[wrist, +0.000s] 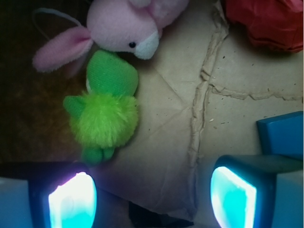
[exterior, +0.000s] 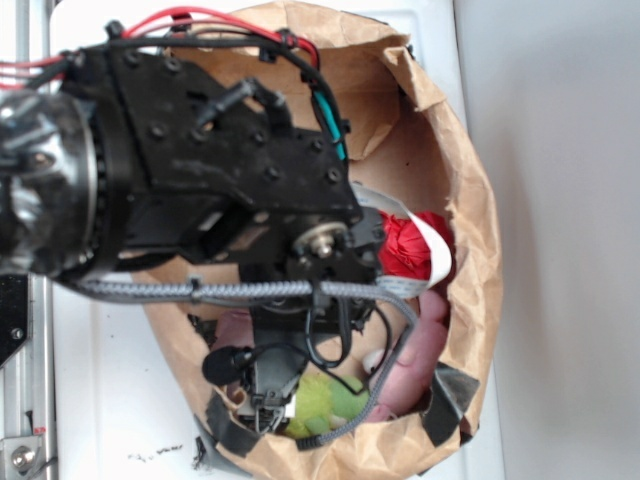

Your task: Grab the green animal.

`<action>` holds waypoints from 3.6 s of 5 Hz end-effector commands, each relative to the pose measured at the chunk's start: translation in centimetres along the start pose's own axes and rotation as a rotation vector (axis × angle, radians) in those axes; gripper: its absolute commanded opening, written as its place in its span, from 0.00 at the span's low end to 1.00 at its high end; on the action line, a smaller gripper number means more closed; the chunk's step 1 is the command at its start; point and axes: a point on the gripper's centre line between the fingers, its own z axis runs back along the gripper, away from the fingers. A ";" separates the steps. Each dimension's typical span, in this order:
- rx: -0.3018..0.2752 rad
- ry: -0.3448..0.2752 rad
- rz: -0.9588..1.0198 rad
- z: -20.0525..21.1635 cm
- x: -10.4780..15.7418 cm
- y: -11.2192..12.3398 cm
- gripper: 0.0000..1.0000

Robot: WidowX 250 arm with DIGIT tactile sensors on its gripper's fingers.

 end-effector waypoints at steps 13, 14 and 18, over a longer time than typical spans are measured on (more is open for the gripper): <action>-0.227 -0.178 0.110 -5.1 2.7 -3.7 1.00; -0.242 -0.146 0.090 -7.0 2.5 -4.5 1.00; -0.062 -0.081 0.109 -11.3 1.4 -4.1 0.00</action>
